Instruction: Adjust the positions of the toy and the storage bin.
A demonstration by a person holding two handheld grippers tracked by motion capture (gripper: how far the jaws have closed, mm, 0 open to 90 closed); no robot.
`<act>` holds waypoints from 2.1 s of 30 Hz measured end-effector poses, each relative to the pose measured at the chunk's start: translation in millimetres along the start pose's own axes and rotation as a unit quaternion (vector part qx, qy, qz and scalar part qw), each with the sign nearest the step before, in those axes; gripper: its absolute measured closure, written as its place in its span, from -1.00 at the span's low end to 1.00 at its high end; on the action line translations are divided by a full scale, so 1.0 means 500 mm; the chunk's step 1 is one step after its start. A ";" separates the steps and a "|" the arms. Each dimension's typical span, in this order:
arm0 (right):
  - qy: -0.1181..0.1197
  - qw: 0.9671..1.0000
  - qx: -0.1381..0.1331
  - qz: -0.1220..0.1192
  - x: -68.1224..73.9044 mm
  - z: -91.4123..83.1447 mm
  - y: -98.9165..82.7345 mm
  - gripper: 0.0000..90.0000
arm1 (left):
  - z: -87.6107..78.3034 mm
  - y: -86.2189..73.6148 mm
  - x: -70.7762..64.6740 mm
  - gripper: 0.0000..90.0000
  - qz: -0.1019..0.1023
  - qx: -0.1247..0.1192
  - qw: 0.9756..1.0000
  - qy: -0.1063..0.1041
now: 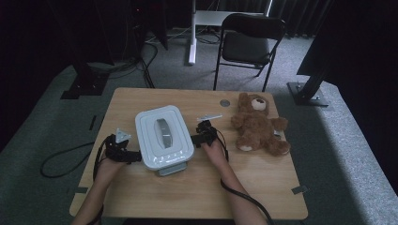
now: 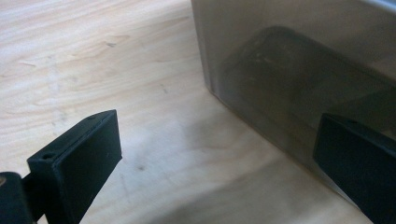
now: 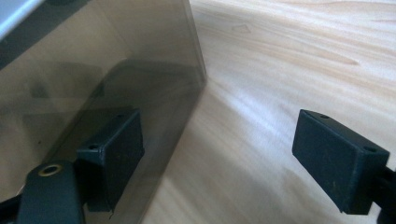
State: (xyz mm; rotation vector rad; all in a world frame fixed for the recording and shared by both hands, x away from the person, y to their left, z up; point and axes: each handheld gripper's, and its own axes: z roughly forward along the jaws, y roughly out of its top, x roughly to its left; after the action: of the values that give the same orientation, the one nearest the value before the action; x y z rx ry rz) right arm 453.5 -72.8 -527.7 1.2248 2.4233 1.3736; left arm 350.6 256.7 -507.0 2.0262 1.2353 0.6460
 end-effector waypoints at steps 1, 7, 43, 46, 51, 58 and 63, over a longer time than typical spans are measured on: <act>0.002 1.000 -0.002 -0.001 0.001 -0.003 -0.004 -0.65 | 0.000 0.000 0.000 -0.96 0.000 0.000 1.000 0.000; 0.002 1.000 -0.005 -0.018 0.009 -0.024 -0.023 -0.63 | -0.019 -0.019 -0.033 -0.96 0.014 -0.001 1.000 -0.009; -0.047 0.993 -0.003 -0.110 0.034 -0.166 -0.189 -0.73 | -0.083 -0.105 -0.077 -0.96 0.006 -0.011 0.998 -0.065; -0.050 0.993 -0.004 -0.107 0.024 -0.186 -0.204 -0.73 | -0.091 -0.111 -0.072 -0.96 0.007 -0.012 0.998 -0.065; -0.067 0.993 -0.013 -0.091 0.012 -0.218 -0.232 -0.73 | -0.098 -0.119 -0.064 -0.96 0.006 -0.001 0.997 -0.073; -0.103 0.992 -0.017 -0.070 -0.014 -0.266 -0.270 -0.73 | -0.127 -0.117 -0.063 -0.96 0.012 0.015 0.998 -0.053; -0.150 0.987 -0.027 -0.042 -0.039 -0.317 -0.296 -0.73 | -0.162 -0.100 -0.070 -0.96 0.015 0.010 0.999 -0.041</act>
State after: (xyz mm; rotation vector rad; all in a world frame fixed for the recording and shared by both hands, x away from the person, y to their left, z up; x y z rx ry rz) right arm 308.8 -233.5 -552.2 1.2027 2.1903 1.1312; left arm 250.4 264.8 -493.8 2.0702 1.1690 0.5624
